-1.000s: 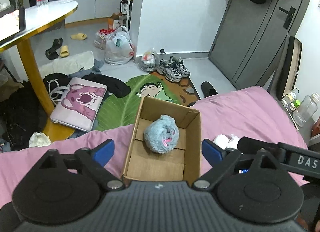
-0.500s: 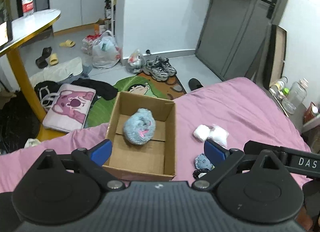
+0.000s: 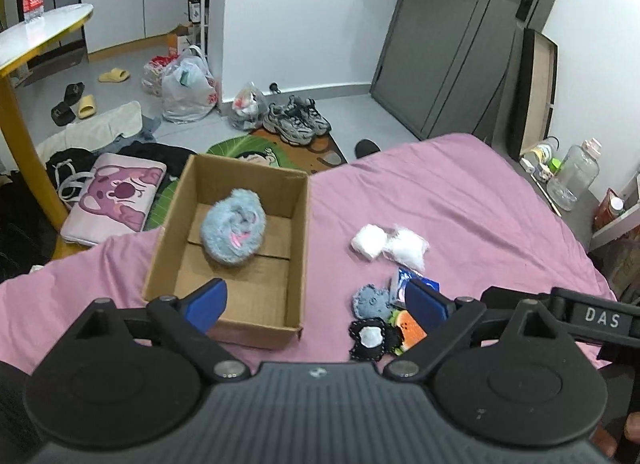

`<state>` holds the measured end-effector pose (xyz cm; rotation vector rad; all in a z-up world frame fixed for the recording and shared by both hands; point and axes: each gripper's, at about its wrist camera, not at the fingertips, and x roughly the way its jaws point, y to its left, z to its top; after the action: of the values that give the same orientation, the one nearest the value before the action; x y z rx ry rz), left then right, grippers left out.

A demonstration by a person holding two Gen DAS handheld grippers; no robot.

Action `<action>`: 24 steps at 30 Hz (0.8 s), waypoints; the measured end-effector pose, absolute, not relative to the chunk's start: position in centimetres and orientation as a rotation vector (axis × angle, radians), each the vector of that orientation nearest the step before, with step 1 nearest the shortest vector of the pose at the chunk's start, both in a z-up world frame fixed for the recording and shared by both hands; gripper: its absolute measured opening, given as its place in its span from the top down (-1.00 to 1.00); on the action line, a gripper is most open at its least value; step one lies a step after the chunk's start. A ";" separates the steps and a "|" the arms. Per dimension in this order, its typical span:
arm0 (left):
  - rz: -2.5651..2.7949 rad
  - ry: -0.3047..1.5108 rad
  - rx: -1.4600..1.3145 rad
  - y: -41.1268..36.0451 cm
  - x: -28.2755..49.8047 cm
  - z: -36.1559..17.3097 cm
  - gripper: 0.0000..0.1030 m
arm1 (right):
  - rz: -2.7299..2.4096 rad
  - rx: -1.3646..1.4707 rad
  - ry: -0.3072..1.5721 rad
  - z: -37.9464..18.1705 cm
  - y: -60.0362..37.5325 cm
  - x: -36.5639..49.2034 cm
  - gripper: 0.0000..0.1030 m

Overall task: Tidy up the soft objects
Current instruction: 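Move the left gripper to the black-and-white felt patch and grasp it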

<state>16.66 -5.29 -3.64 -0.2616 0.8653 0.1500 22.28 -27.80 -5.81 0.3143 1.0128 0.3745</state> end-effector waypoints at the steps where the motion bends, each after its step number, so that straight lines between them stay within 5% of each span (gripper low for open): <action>1: 0.149 0.870 -0.262 -5.5 16.8 -3.9 -0.84 | 0.370 0.320 1.018 -6.2 -28.1 22.3 -0.99; 6: 0.147 0.888 -0.259 -6.8 17.5 -5.0 -0.80 | 0.334 0.355 1.052 -8.5 -29.7 22.8 -0.99; 17: 0.146 0.966 -0.234 -9.6 19.4 -8.9 -0.37 | 0.317 0.511 1.154 -12.8 -31.7 24.8 -0.98; 24: 0.152 1.018 -0.237 -11.1 20.7 -11.6 -0.10 | 0.324 0.589 1.201 -15.0 -32.0 26.6 -0.73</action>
<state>20.72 -11.07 -11.58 -0.2366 1.0184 0.1517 26.57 -31.96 -15.01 0.5892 1.2007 0.3241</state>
